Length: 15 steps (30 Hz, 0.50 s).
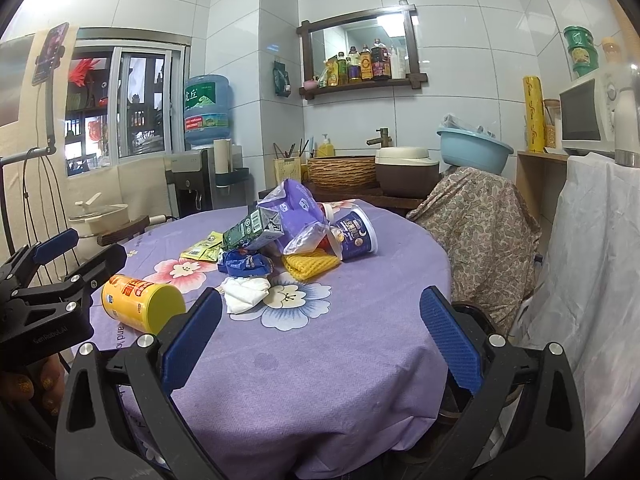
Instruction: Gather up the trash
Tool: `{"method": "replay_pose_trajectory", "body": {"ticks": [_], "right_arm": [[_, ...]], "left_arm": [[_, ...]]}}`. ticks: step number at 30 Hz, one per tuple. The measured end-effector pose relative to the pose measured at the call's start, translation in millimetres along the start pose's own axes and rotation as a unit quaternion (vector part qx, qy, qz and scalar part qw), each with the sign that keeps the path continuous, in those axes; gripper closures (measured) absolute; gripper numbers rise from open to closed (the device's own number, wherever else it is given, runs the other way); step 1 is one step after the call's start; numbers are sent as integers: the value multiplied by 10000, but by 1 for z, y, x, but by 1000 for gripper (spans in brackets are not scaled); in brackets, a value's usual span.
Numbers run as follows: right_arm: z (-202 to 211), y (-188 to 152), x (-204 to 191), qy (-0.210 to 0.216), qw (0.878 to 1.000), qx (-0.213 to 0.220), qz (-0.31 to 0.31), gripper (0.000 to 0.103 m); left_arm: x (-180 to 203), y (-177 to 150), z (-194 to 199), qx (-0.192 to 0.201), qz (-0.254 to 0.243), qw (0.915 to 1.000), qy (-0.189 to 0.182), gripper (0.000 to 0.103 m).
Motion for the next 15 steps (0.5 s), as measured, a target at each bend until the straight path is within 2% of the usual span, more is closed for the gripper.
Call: {"method": "replay_pose_trajectory", "body": {"ticks": [15], "right_arm": [[0,1,1,-2,10000,-7,-7,5]], "left_arm": [[1,0,-1,-9,-2,10000,2,5]]}}
Point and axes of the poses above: each gripper's, at about its wrist camera, not at the fingertips, and z roughly against the way its jaws point, x to its right, y to its top, the point moved 6 cm from there along -z, roughly the way its jaws point, and after that the axes turned 10 degrees about z, right-handed, at the moved point
